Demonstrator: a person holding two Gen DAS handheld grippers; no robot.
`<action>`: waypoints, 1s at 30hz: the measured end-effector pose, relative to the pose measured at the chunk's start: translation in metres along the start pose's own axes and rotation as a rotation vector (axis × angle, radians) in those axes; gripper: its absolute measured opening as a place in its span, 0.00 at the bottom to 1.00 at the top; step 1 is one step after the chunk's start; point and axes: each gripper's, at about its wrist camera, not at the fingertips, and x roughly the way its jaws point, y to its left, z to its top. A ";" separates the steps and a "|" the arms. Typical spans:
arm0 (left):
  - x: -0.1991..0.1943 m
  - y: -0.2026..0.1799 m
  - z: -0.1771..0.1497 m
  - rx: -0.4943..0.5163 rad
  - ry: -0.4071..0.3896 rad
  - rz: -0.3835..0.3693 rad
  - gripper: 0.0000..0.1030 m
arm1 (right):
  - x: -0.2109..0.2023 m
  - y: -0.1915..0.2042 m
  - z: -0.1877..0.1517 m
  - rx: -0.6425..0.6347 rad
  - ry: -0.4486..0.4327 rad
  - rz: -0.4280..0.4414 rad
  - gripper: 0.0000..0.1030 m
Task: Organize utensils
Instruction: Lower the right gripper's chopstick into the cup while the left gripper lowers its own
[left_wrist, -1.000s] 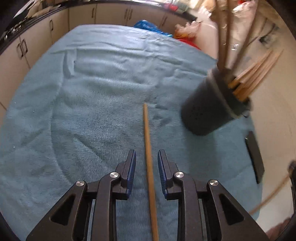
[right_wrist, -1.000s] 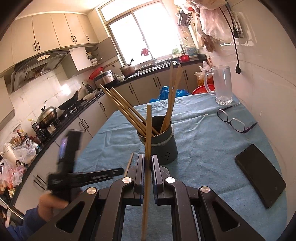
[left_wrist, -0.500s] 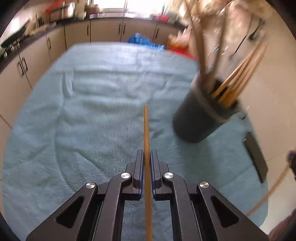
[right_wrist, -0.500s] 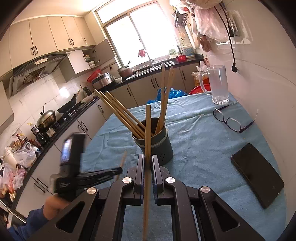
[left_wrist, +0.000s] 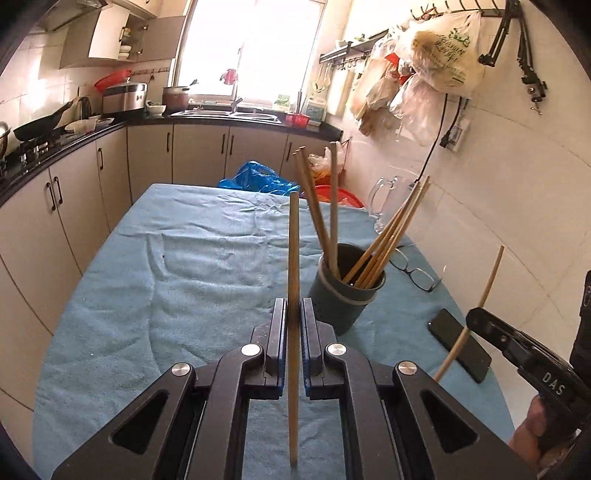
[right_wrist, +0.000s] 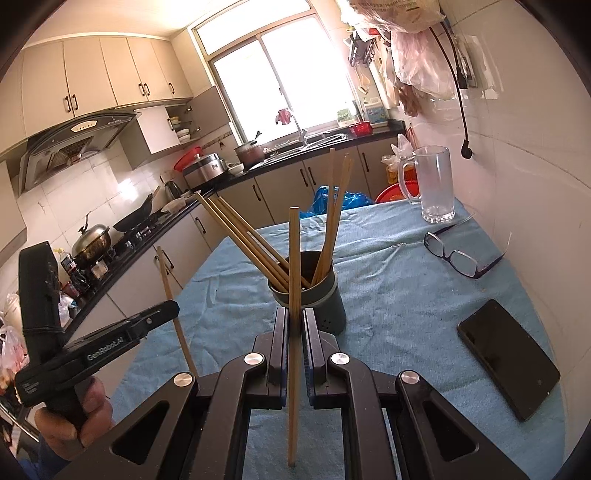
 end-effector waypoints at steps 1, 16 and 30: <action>-0.003 -0.001 0.001 -0.001 -0.008 -0.004 0.06 | -0.001 0.001 0.000 -0.003 -0.002 -0.002 0.08; -0.011 -0.008 0.000 0.020 -0.032 -0.021 0.06 | -0.004 0.002 0.003 -0.009 -0.017 -0.003 0.08; -0.009 -0.020 0.009 0.042 -0.037 -0.023 0.06 | -0.010 -0.002 0.015 0.011 -0.058 0.018 0.08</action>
